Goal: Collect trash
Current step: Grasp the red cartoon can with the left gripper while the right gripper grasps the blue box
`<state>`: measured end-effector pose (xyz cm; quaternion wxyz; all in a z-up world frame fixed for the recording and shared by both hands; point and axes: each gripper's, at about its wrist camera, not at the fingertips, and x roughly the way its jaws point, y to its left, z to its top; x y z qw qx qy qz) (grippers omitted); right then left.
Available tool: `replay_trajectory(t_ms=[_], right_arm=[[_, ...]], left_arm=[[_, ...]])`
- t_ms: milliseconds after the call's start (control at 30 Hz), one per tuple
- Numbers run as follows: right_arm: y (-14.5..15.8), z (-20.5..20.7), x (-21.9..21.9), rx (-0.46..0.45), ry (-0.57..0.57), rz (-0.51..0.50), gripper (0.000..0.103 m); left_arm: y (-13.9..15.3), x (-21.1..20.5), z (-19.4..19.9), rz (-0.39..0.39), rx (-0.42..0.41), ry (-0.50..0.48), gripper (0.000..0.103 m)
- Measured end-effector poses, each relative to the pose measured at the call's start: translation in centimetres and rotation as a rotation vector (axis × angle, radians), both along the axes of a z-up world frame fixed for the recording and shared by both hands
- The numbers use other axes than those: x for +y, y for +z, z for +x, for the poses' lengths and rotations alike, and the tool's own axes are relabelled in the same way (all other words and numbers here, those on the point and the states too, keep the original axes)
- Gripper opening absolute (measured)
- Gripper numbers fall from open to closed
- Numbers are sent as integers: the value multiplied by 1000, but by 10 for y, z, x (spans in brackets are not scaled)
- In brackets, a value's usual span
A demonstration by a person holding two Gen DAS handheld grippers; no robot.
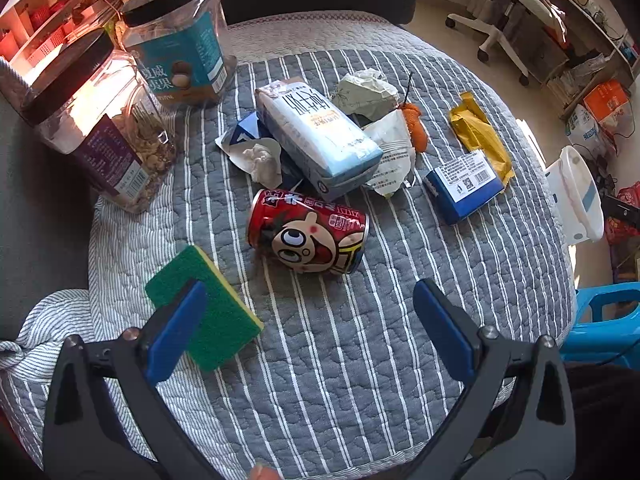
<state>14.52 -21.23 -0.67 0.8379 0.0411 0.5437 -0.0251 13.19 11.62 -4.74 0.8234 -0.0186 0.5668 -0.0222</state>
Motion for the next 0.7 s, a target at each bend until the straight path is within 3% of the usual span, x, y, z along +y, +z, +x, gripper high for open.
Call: replay_trajectory(t_ms=[100, 200, 333, 567, 700], right_arm=[[-7, 7, 15, 13, 20, -10, 81], [-13, 12, 26, 26, 32, -19, 81], [-19, 18, 33, 42, 39, -27, 81], [-29, 29, 42, 64, 45, -48, 81], [-35, 36, 49, 77, 52, -57, 81]], left_arm=[[-8, 1, 8, -27, -20, -75, 102], [-20, -4, 17, 23, -17, -141, 102], [-35, -10, 28, 31, 1, -181, 102], [-53, -7, 47, 29, 27, -163, 102], [-60, -4, 52, -10, 52, -156, 89]])
